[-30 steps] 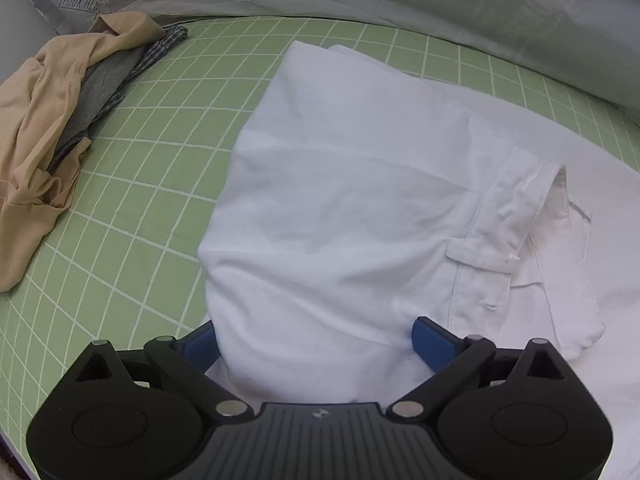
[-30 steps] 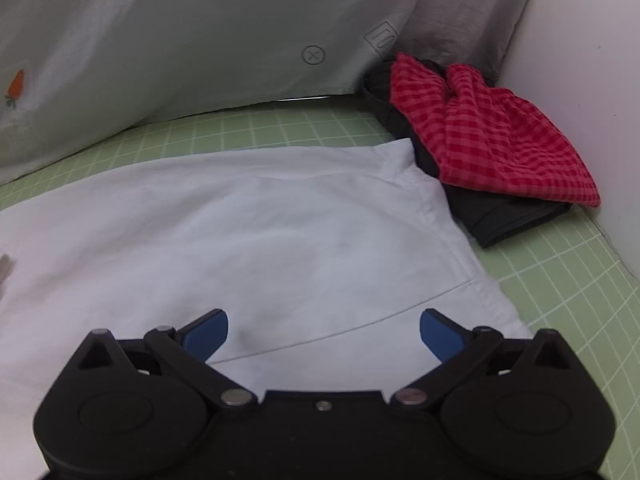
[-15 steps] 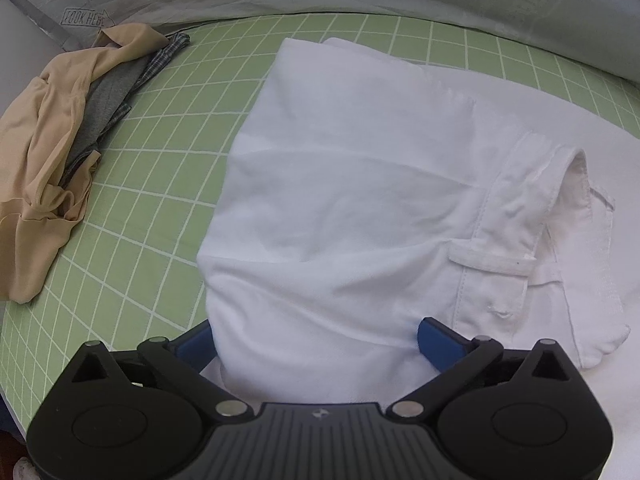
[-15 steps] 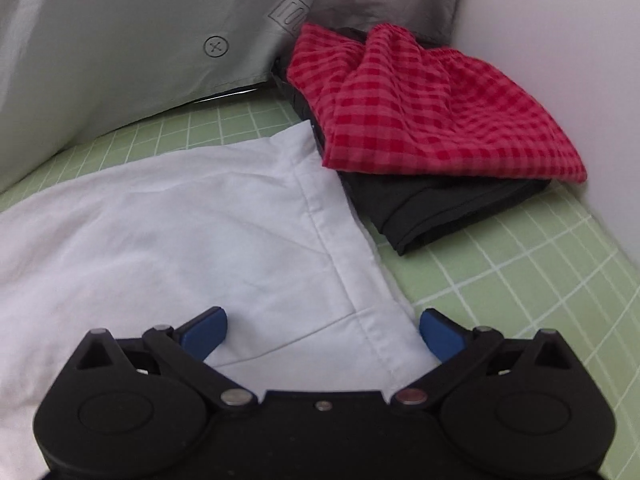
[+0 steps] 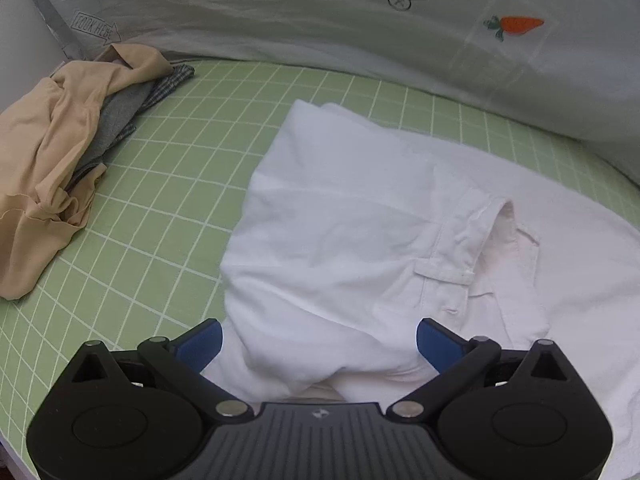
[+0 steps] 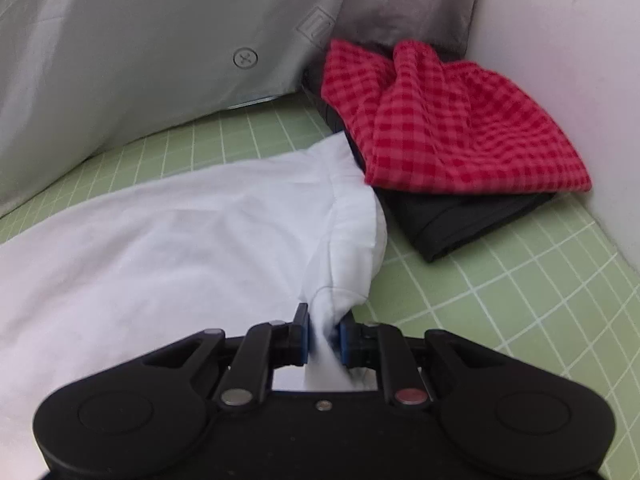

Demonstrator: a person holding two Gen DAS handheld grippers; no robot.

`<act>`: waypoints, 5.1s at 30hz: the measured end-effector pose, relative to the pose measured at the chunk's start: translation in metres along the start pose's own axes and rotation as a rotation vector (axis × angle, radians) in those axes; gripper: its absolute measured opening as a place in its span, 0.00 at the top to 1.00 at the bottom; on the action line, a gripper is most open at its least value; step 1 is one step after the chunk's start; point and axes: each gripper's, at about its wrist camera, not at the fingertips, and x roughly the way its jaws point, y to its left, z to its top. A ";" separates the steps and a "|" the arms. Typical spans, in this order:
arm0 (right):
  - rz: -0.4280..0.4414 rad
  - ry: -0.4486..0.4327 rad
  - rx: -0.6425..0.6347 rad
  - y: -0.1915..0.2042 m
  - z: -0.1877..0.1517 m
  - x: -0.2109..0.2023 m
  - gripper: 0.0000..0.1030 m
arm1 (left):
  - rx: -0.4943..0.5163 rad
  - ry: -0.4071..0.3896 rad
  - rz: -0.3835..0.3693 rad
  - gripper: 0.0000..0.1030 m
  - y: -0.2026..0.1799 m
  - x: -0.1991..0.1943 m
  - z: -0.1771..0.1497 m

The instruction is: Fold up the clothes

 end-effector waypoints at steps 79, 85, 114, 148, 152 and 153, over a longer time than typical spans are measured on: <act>0.235 -0.111 -0.065 0.247 -0.126 -0.142 0.10 | 0.006 -0.053 -0.134 0.01 0.120 -0.068 -0.091; 0.137 0.112 -0.241 0.259 -0.155 -0.090 0.08 | -0.016 -0.047 -0.121 0.01 0.121 -0.063 -0.082; -0.002 0.146 -0.102 0.244 -0.096 -0.064 0.04 | -0.101 0.080 -0.235 0.02 0.112 0.059 0.027; 0.088 0.050 0.094 0.123 -0.086 -0.086 0.04 | -0.085 0.131 -0.812 0.84 -0.089 -0.025 0.014; 0.085 0.061 0.107 0.082 -0.080 -0.068 0.04 | -0.109 0.189 -0.766 0.84 -0.136 -0.001 -0.006; 0.086 0.063 0.106 0.074 -0.077 -0.061 0.04 | -0.127 0.210 -0.757 0.84 -0.145 0.008 -0.011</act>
